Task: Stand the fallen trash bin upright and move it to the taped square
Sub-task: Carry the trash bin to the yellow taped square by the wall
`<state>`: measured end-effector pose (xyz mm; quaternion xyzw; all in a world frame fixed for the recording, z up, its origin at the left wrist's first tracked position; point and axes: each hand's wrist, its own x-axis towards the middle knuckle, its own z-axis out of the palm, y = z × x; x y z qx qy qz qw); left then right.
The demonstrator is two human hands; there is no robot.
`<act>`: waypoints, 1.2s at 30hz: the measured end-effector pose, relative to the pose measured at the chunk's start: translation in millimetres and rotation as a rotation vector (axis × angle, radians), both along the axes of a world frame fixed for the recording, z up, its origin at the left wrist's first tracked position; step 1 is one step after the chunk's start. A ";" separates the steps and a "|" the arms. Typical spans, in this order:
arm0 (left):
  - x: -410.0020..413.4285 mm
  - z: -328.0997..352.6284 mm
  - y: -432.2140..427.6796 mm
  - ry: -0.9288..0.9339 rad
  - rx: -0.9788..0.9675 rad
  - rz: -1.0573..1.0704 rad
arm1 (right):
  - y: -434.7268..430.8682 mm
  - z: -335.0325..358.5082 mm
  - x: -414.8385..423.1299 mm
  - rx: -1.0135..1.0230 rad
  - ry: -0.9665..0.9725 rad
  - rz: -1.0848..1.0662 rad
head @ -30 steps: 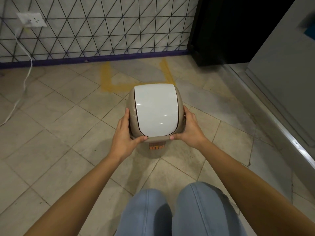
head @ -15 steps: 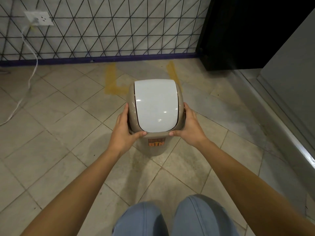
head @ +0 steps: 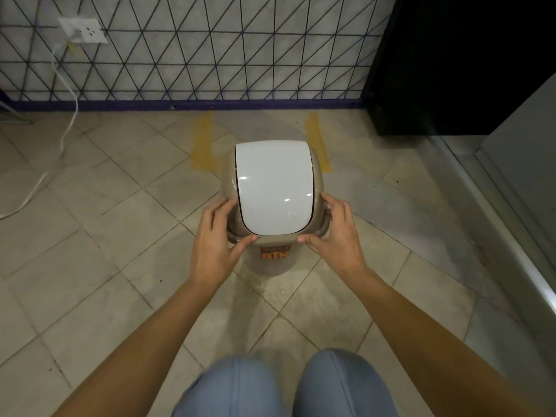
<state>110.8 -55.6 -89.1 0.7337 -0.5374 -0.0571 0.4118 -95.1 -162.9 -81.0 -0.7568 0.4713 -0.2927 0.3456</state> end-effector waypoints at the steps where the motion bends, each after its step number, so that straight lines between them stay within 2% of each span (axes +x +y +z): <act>1: 1.9 -4.8 -5.1 0.010 -0.008 0.000 | -5.9 -2.8 -0.7 0.003 0.003 0.002; 20: 30.4 -2.4 -39.6 0.080 -0.024 -0.022 | -31.0 5.4 39.8 0.003 0.084 -0.052; 28: 41.3 3.8 -54.3 0.126 0.045 -0.047 | -36.0 15.0 66.7 0.007 0.149 -0.100; 36: 55.4 -6.6 -81.4 0.175 -0.006 -0.035 | -68.1 13.3 80.6 0.041 0.063 -0.091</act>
